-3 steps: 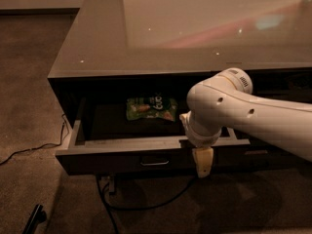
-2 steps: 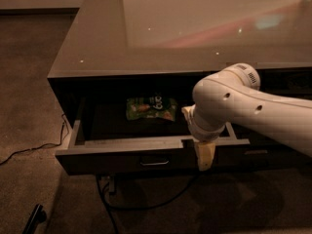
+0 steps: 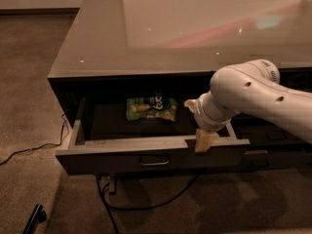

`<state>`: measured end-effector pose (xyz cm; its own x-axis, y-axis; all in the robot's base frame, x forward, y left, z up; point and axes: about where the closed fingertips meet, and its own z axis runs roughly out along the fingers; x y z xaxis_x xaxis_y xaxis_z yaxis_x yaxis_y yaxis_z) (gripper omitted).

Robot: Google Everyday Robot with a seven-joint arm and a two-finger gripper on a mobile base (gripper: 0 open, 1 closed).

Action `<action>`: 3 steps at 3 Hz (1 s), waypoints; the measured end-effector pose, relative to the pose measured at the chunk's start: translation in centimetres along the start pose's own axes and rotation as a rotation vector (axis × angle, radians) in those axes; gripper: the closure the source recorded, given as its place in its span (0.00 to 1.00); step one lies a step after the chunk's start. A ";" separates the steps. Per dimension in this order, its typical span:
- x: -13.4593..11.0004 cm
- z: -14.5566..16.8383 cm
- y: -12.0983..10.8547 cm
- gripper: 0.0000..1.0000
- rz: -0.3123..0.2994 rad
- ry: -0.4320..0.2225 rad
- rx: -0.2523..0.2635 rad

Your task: Open top drawer

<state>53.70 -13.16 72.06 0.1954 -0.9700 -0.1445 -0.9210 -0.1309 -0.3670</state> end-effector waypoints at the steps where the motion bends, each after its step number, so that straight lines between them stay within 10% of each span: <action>1: 0.6 0.3 -1.5 0.42 0.021 -0.032 0.036; 3: 1.2 2.2 -2.6 0.88 0.048 -0.037 0.036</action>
Offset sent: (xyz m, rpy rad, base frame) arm 0.0407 -0.0076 -0.0058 0.0777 -0.0452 -0.0469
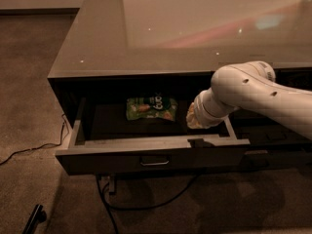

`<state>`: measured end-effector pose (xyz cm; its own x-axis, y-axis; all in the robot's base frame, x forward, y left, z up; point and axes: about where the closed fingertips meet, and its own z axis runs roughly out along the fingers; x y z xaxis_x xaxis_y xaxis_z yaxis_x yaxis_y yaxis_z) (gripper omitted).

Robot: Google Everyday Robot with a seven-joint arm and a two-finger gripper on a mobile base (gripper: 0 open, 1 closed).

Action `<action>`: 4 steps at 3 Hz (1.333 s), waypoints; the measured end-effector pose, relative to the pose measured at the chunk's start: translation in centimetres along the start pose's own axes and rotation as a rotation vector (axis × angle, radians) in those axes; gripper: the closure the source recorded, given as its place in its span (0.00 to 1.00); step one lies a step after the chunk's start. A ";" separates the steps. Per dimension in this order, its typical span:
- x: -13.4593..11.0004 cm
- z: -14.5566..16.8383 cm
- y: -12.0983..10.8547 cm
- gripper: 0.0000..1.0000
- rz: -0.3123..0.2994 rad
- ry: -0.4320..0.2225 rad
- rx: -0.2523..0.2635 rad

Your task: Open top drawer

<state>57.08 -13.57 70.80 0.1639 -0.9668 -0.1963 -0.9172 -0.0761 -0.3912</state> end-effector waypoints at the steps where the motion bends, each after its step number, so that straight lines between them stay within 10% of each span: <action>1: 0.2 1.5 0.0 1.00 0.007 0.006 -0.022; 4: 0.6 5.8 1.6 1.00 0.012 0.024 -0.129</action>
Offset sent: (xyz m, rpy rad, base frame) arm 0.0209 0.0088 -0.0395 -0.0291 0.0729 -0.0032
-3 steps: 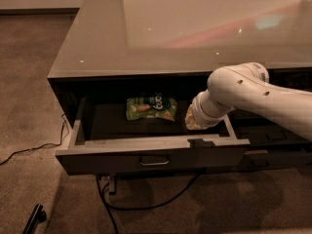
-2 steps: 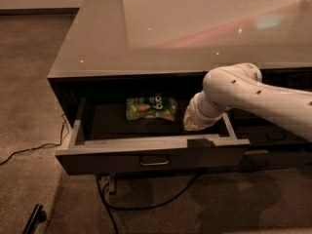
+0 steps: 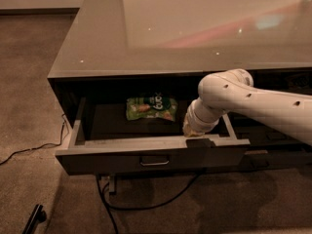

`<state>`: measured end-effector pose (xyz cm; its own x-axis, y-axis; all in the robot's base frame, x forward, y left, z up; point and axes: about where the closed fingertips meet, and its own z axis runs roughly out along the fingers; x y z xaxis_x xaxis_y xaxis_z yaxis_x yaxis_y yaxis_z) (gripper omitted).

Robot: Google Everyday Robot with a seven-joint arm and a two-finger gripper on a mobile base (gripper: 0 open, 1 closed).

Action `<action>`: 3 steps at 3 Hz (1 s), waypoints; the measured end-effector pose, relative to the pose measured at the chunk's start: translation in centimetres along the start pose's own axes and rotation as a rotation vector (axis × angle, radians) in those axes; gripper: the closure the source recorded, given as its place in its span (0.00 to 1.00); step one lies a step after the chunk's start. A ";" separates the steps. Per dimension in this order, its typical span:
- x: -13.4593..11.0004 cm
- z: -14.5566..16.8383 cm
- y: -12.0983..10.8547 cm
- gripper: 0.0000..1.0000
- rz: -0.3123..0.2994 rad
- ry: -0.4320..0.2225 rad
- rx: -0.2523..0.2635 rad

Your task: Open top drawer

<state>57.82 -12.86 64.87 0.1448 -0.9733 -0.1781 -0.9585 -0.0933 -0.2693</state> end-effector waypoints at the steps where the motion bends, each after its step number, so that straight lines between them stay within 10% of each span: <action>1: 0.1 0.7 1.8 1.00 -0.003 0.014 -0.036; 3: 1.5 0.0 6.6 1.00 0.019 -0.015 -0.104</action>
Offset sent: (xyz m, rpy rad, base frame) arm -0.0686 -0.0203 -0.0261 -0.0447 0.1151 0.0007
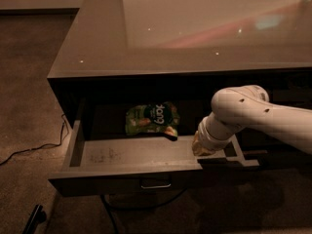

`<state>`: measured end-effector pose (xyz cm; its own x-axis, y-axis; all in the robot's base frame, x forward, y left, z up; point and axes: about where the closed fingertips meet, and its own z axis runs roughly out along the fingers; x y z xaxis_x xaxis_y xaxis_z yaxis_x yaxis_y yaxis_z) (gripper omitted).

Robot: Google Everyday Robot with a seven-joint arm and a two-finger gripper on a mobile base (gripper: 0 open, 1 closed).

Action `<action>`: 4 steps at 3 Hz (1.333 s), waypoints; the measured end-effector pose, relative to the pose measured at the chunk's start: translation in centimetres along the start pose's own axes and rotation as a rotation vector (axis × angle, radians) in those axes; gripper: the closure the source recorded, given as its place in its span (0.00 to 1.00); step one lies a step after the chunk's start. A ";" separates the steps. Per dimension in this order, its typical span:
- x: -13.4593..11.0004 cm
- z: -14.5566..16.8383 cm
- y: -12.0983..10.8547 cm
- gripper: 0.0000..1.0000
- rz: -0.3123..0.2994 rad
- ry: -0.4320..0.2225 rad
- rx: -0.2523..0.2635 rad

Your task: Open top drawer

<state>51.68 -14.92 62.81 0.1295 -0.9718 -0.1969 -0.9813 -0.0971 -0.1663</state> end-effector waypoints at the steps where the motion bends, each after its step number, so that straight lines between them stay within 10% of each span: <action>1: 0.3 -1.1 2.0 1.00 0.003 -0.001 -0.009; 3: 0.3 -3.1 4.1 1.00 0.007 0.015 -0.014; 4: 0.3 -3.1 4.1 0.82 0.007 0.015 -0.014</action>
Offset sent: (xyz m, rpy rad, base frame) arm -0.0521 -0.0191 0.0275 -0.0261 0.0088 -0.0195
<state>47.27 -16.29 65.02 0.1206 -0.9756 -0.1833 -0.9841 -0.0933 -0.1510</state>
